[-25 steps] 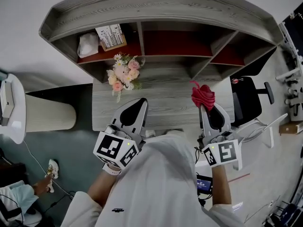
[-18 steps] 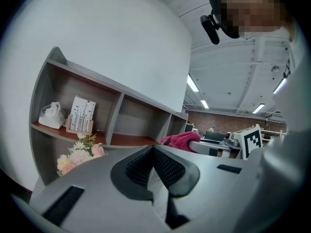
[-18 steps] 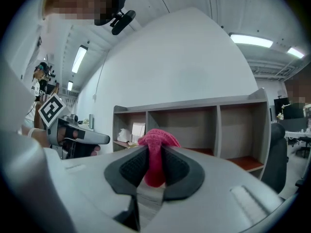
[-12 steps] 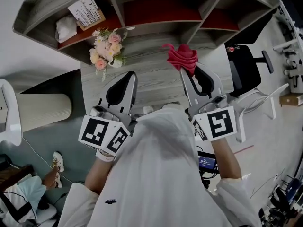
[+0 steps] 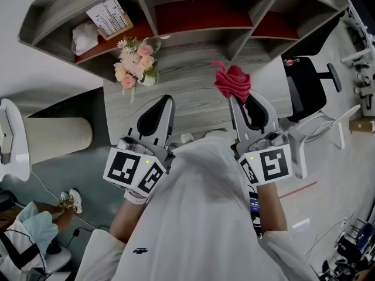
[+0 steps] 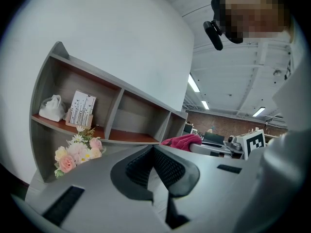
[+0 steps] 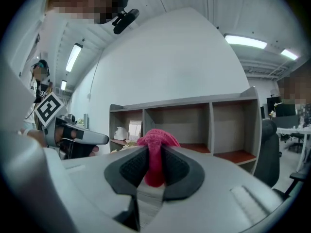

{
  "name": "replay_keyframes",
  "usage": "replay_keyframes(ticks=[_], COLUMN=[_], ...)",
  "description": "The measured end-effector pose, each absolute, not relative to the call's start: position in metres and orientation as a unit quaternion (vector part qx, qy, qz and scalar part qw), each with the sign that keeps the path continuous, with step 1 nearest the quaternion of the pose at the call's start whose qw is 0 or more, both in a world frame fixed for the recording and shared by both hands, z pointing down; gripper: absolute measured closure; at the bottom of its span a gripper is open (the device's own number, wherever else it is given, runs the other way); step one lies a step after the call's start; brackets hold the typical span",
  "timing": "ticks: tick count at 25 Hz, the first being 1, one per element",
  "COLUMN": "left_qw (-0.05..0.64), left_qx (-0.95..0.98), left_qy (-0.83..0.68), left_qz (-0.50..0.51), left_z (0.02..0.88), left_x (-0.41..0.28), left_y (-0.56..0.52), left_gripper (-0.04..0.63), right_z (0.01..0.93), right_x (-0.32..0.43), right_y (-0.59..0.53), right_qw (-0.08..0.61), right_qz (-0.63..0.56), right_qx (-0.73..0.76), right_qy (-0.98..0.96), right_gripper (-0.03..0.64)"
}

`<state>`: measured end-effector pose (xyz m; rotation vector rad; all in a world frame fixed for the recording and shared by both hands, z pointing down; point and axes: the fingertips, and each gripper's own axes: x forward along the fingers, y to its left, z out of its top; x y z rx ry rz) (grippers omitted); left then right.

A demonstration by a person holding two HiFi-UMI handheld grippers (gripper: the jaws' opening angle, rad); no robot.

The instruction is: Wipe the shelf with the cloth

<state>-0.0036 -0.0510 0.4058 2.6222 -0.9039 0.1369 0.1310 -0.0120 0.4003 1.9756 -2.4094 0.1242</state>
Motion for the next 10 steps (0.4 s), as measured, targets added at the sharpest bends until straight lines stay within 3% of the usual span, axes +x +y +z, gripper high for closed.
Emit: replay_keyframes(ticks=[10], left_qw=[0.183], left_qx=[0.928], left_qy=[-0.32], left_qz=[0.052], left_z=[0.4002], left_x=[-0.0042], left_y=[-0.0539], left_gripper=[0.589], right_z=[0.3958], right_x=[0.1312], right_y=[-0.0113], right_qw=[0.012], right_qz=[0.044], right_qx=[0.637], right_qy=[-0.77], right_gripper=[0.535])
